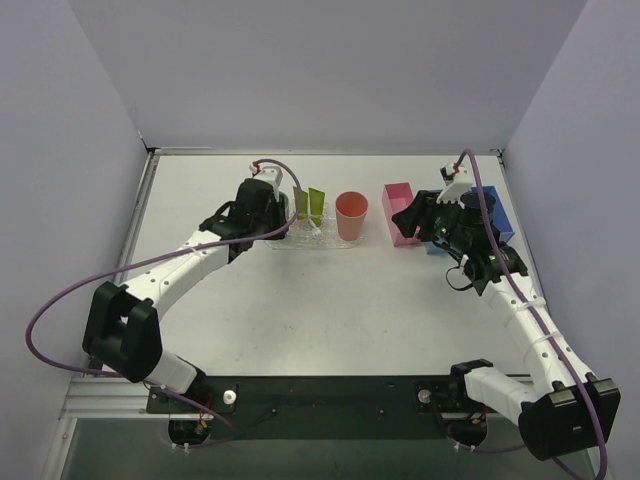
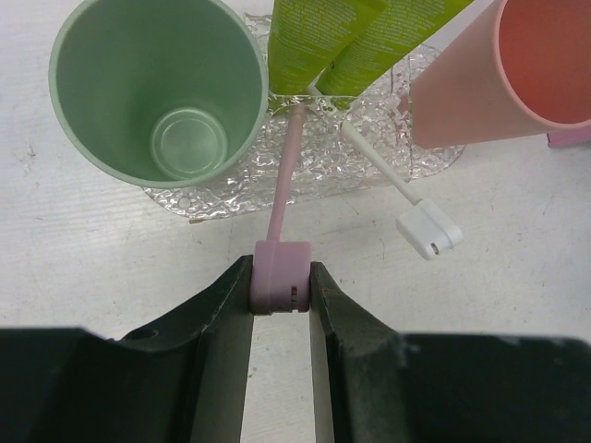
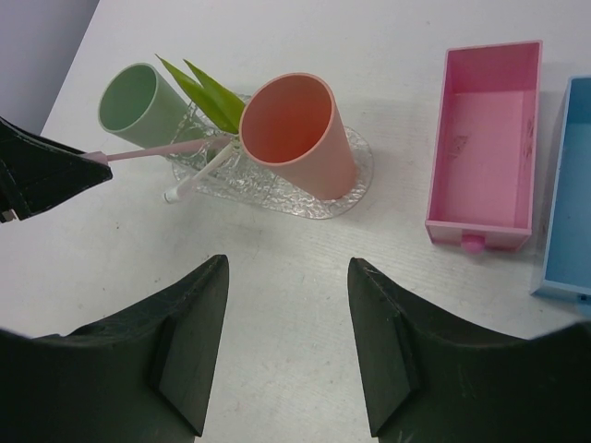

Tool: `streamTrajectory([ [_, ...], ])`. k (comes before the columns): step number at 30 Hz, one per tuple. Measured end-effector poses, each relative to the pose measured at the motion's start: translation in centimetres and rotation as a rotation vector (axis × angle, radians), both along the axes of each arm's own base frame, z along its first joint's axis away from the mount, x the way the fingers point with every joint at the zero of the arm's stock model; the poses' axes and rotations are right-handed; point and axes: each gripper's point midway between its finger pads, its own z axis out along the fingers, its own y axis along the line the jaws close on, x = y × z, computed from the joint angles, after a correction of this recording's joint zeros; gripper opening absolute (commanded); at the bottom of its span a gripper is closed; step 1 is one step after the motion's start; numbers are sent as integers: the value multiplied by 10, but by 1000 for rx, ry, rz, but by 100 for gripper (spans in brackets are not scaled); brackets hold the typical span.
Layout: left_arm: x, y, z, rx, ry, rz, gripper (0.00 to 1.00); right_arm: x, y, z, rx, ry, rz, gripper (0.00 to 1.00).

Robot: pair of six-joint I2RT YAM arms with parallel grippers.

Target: Prepare toiletry sets of a toothbrush and toothpaste on the tray

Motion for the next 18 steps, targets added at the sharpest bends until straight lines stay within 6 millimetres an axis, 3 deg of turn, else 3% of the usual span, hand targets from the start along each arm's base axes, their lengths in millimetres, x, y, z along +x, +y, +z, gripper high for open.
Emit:
streamTrajectory([
  [14,-1,-6,-7,66,9,-18,1,0,-2,-7,0,16,-4,50],
  [15,0,-6,-7,68,11,-17,9,0,-2,-7,0,16,-4,50],
  [18,0,-7,-8,72,14,-19,19,0,-2,-7,0,18,-5,50],
])
